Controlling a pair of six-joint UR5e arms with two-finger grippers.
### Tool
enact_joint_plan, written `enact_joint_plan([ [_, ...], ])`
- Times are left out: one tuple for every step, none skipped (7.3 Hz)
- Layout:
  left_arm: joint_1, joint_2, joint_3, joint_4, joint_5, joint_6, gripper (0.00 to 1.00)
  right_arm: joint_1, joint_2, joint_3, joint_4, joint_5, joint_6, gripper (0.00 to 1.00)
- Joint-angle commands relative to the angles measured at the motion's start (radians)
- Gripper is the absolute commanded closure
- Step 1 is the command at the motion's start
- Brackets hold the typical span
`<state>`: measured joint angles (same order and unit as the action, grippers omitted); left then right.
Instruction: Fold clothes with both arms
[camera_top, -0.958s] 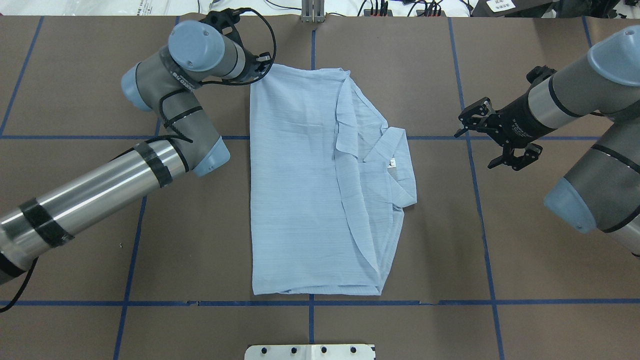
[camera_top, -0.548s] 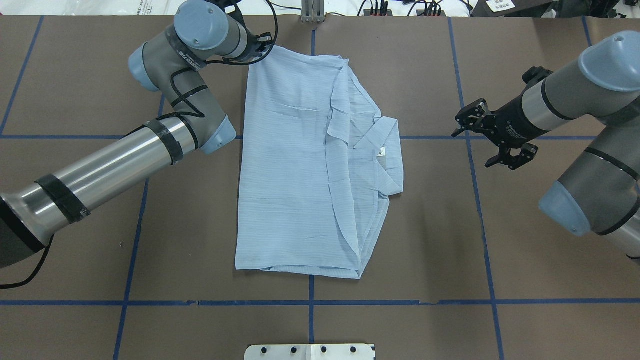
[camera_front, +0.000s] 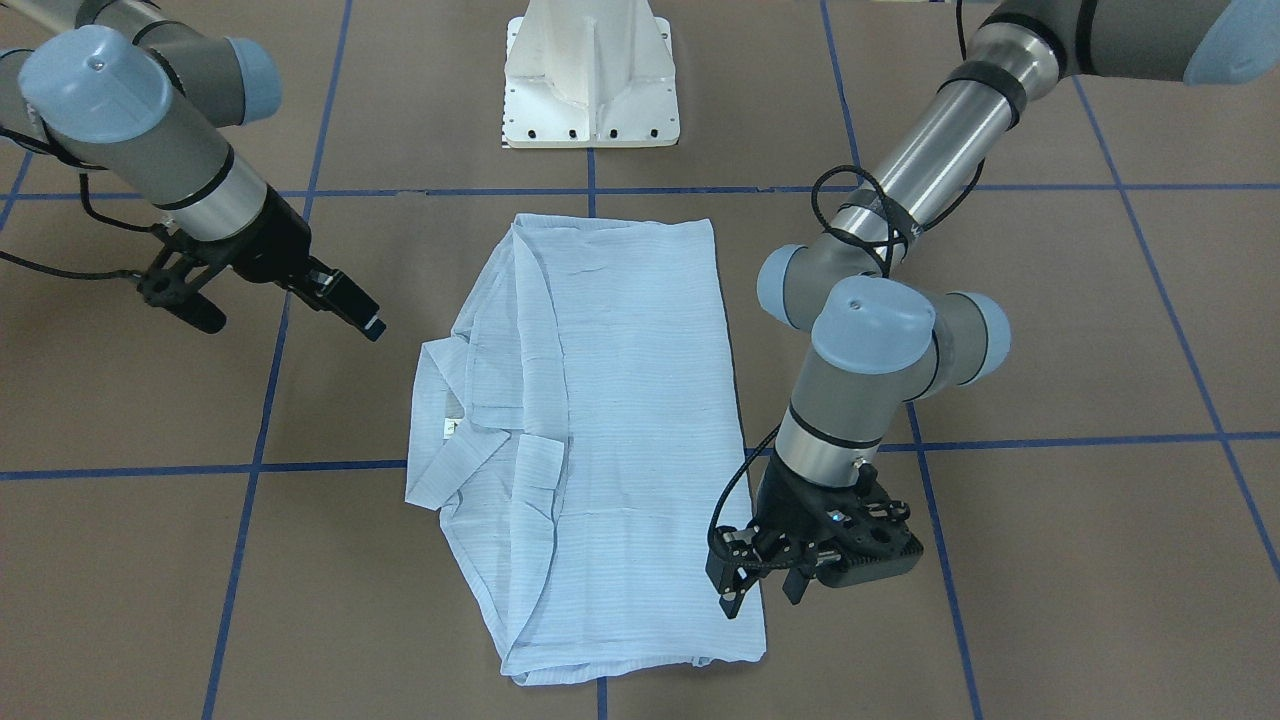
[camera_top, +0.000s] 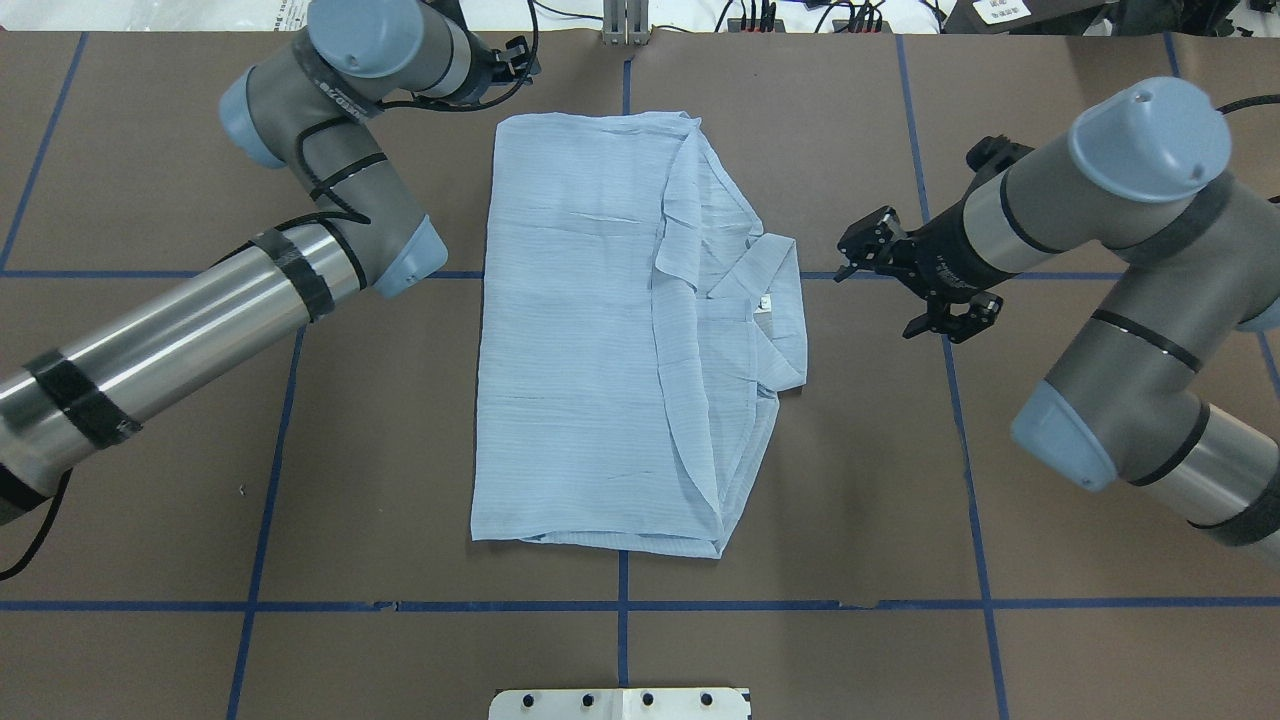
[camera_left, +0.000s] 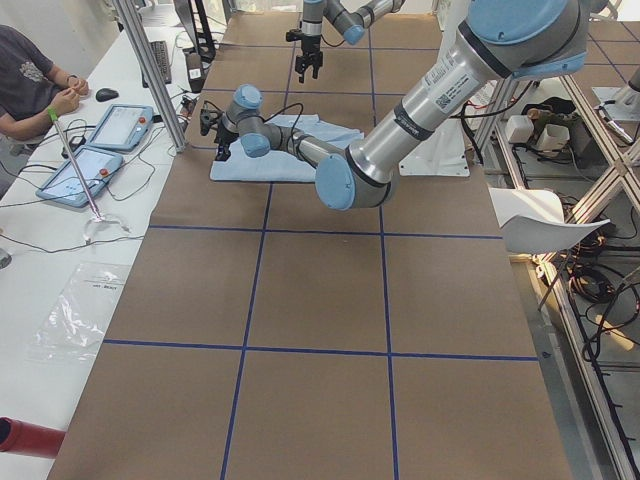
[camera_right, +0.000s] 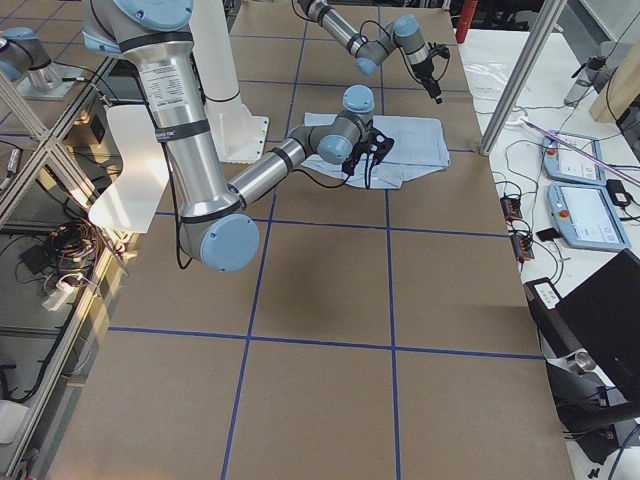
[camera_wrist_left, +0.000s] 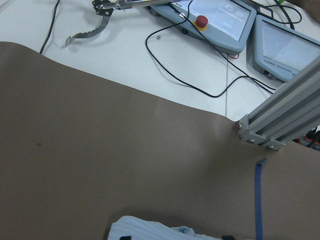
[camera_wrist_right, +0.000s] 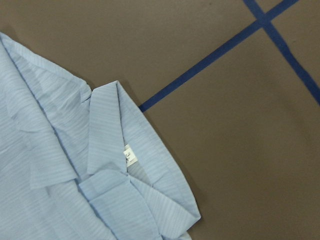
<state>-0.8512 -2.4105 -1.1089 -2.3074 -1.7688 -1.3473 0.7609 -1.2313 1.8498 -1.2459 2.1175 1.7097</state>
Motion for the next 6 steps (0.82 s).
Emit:
enact_joint_plan([
  [-0.014,0.253,-0.410,0.130,-0.066,0.007,0.25,-0.186,0.065,0.005,-0.003,-0.164,0.001,0.00],
  [-0.018,0.325,-0.516,0.159,-0.107,0.045,0.25,-0.260,0.076,0.005,-0.003,-0.221,-0.004,0.00],
  [-0.031,0.399,-0.599,0.166,-0.125,0.074,0.25,-0.317,0.088,0.006,-0.035,-0.281,-0.039,0.00],
  [-0.031,0.428,-0.615,0.164,-0.126,0.076,0.25,-0.384,0.139,0.008,-0.179,-0.368,-0.176,0.00],
  [-0.031,0.432,-0.614,0.164,-0.124,0.076,0.24,-0.437,0.206,0.003,-0.334,-0.448,-0.280,0.00],
  [-0.025,0.432,-0.608,0.164,-0.123,0.065,0.23,-0.472,0.237,-0.007,-0.381,-0.506,-0.360,0.00],
])
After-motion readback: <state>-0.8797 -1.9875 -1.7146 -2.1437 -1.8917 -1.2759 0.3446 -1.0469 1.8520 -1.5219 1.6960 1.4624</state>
